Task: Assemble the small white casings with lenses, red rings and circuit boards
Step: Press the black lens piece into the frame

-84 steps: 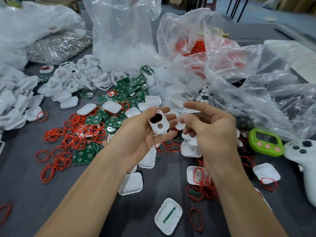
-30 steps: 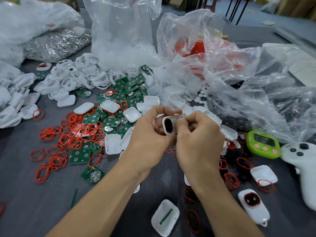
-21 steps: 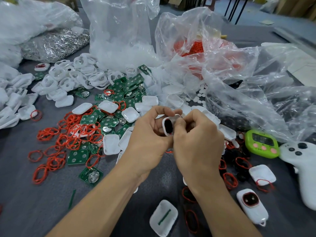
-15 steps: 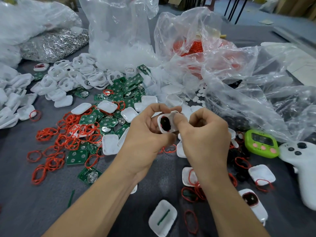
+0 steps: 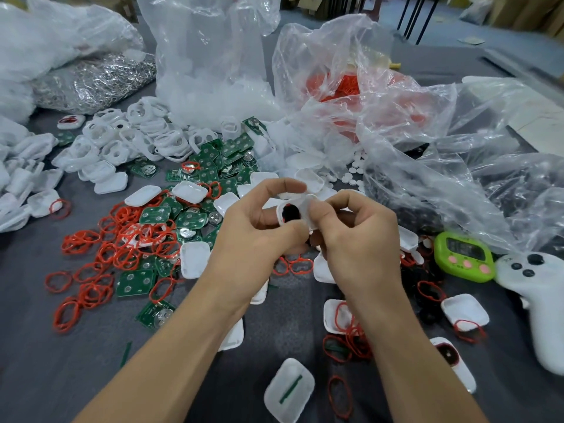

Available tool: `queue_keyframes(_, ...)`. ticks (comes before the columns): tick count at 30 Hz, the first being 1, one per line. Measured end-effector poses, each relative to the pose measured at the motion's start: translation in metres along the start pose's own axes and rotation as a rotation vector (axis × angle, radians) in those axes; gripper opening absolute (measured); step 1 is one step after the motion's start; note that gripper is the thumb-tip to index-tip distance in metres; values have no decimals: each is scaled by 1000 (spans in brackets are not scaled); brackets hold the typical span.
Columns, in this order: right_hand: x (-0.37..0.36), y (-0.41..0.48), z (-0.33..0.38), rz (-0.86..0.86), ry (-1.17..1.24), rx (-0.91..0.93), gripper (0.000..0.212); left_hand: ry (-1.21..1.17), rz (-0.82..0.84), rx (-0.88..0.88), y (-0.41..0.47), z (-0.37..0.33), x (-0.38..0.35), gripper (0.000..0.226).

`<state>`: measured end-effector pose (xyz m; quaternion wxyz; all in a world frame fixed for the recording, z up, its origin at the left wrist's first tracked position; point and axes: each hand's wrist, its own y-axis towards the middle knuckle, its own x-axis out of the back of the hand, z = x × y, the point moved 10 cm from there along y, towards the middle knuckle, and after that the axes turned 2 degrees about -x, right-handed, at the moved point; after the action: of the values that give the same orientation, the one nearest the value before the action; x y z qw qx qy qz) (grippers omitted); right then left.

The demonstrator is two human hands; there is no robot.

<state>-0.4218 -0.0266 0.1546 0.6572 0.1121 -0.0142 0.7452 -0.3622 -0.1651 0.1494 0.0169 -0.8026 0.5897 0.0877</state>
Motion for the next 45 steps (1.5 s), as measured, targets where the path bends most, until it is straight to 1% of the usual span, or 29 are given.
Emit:
queue_keyframes(3, 1, -2, 3, -26, -32, 45, 28, 80, -122, 3, -1, 0, 7, 32)
queue_keyframes(6, -1, -3, 5, -27, -60, 69, 28, 107, -172, 1, 0, 0, 12, 31)
queue_keyframes(15, -9, -4, 2, 22, -59, 41, 31, 77, -228, -7, 1, 3, 20, 25)
queue_keyframes(18, -12, -4, 0, 63, -21, 12, 29, 83, -247, -8, 1, 3, 22, 25)
queue_keyframes(21, -15, -3, -4, 115, -40, -11, 27, 142, -264, -29, 0, 0, 25, 21)
queue_keyframes(23, -17, -1, -7, 148, -55, -23, 26, 214, -274, -51, -1, -3, 26, 26)
queue_keyframes(26, -17, 1, -9, 187, -75, -32, 27, 274, -273, -50, -1, -3, 25, 30)
queue_keyframes(30, -30, -2, -15, 316, 33, -120, 25, 257, -265, -33, 1, -2, 27, 19)
queue_keyframes(31, -32, -3, -17, 331, 42, -140, 24, 252, -256, -27, 2, -1, 26, 20)
queue_keyframes(34, -26, 0, -16, 271, 19, -121, 26, 237, -201, -7, 4, 3, 21, 22)
queue_keyframes(37, -19, 2, -13, 217, -9, -85, 24, 234, -202, -8, 5, 5, 21, 22)
queue_keyframes(39, -19, 1, -13, 225, -47, -85, 25, 219, -209, -5, 5, 6, 22, 26)
queue_keyframes(41, -20, -1, -14, 246, -89, -86, 28, 210, -189, 4, 7, 6, 22, 25)
queue_keyframes(45, -21, -2, -12, 262, -202, -64, 33, 291, -189, -10, 8, 6, 27, 26)
